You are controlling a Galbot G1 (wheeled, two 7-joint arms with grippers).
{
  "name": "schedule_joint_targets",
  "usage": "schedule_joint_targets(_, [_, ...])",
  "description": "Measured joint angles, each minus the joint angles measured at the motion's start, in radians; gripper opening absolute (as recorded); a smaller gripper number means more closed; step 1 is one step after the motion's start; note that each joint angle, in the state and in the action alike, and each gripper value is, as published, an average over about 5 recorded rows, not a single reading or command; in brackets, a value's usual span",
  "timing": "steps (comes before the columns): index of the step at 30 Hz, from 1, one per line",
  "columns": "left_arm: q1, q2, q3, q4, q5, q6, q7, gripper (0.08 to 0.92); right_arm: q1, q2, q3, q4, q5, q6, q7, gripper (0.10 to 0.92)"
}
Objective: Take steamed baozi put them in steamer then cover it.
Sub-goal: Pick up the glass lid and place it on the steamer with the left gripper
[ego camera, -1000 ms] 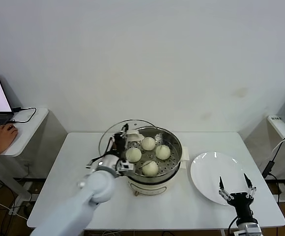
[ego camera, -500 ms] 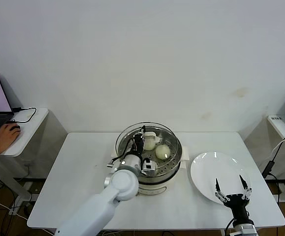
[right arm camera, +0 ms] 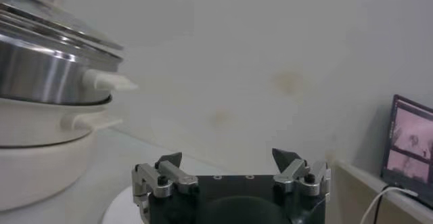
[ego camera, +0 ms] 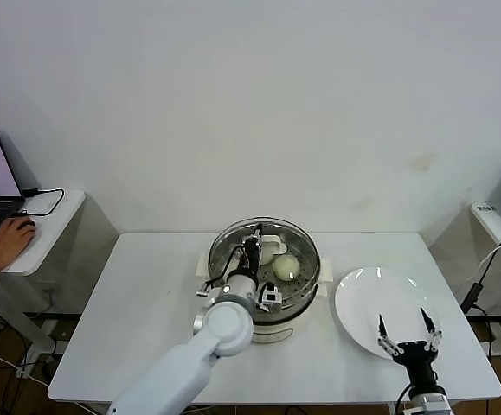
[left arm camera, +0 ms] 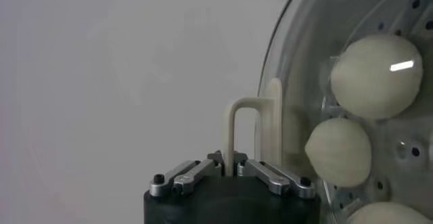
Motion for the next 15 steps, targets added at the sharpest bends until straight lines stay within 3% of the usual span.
schedule_joint_targets(15, [0.025, -0.028, -0.002, 0.019, 0.028, -0.011, -0.010, 0.150, 0.001, -0.004, -0.004, -0.005, -0.002, 0.002, -0.002, 0.823])
